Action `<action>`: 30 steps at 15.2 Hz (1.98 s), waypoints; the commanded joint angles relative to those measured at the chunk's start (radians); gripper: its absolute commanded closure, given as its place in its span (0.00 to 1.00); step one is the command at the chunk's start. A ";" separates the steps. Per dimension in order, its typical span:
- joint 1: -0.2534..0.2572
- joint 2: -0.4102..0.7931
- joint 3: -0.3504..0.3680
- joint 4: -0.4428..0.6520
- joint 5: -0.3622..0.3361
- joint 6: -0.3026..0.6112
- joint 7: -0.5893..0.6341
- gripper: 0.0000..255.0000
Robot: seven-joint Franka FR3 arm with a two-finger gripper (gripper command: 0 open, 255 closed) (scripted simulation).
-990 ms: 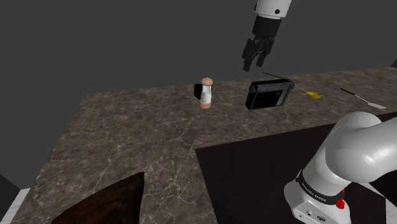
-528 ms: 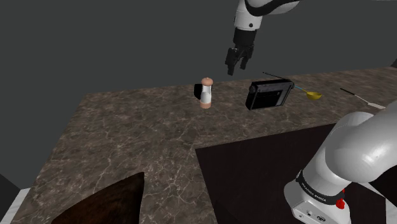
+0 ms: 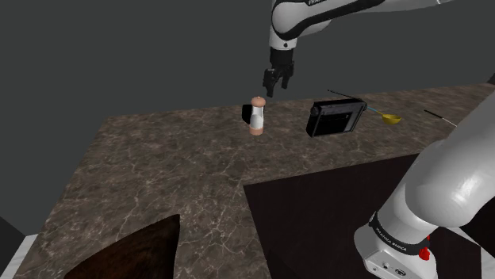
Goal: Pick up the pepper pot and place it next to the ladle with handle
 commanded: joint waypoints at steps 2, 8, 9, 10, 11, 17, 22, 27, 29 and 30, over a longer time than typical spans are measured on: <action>-0.006 0.114 -0.006 0.074 -0.019 0.038 -0.016 0.00; -0.013 0.348 -0.014 0.275 -0.050 0.068 -0.040 0.00; -0.015 0.386 -0.015 0.312 -0.054 0.068 -0.044 0.00; -0.016 0.390 -0.016 0.304 -0.055 0.080 -0.044 0.00; -0.017 0.394 -0.016 0.296 -0.055 0.092 -0.043 0.00; -0.022 0.420 -0.019 0.256 -0.056 0.158 -0.043 0.00; -0.022 0.420 -0.019 0.257 -0.056 0.158 -0.043 0.00; -0.022 0.420 -0.019 0.257 -0.056 0.158 -0.043 1.00; -0.022 0.420 -0.019 0.256 -0.056 0.158 -0.042 1.00; -0.022 0.419 -0.019 0.256 -0.056 0.158 -0.042 1.00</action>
